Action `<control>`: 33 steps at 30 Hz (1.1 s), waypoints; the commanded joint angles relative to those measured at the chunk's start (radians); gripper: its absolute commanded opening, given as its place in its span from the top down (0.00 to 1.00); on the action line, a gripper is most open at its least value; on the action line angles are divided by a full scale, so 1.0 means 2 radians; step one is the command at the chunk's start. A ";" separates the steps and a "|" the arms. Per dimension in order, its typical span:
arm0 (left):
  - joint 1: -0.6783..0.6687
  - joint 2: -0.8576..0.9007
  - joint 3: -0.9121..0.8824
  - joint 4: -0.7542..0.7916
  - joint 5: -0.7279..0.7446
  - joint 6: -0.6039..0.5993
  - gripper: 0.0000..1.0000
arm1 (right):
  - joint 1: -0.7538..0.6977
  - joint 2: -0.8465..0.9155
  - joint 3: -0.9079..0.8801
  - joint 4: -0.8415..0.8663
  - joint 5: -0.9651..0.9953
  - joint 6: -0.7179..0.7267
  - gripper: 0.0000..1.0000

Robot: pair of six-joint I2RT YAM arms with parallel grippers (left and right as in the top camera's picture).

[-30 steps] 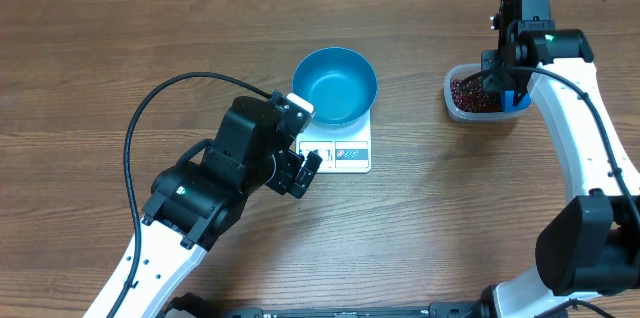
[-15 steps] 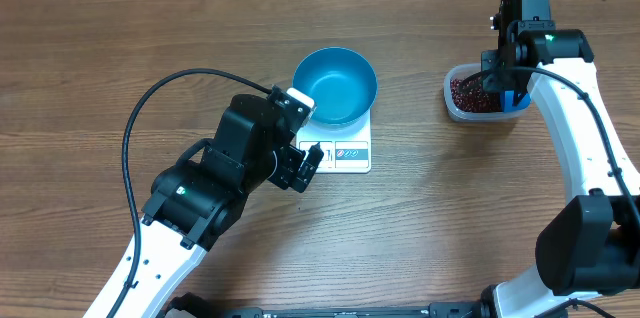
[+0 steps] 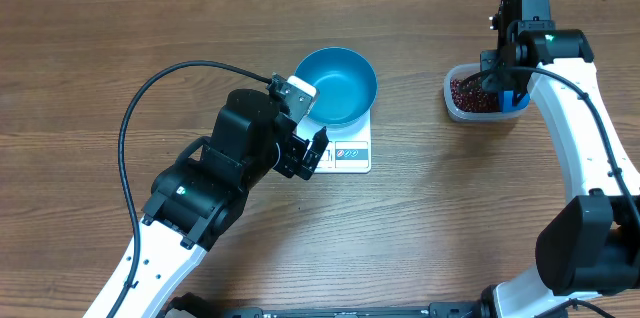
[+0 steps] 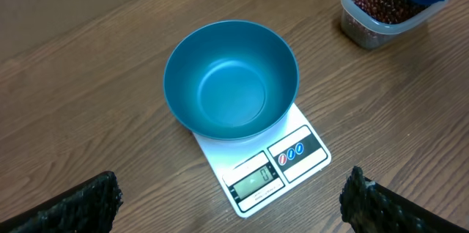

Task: Scoop item into bowl and weigh 150g on scale
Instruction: 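Push the blue scoop through the beans with the right gripper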

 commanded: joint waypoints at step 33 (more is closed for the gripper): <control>0.002 -0.001 0.000 -0.031 -0.004 -0.008 0.00 | 0.000 -0.002 0.013 0.012 0.047 -0.006 0.96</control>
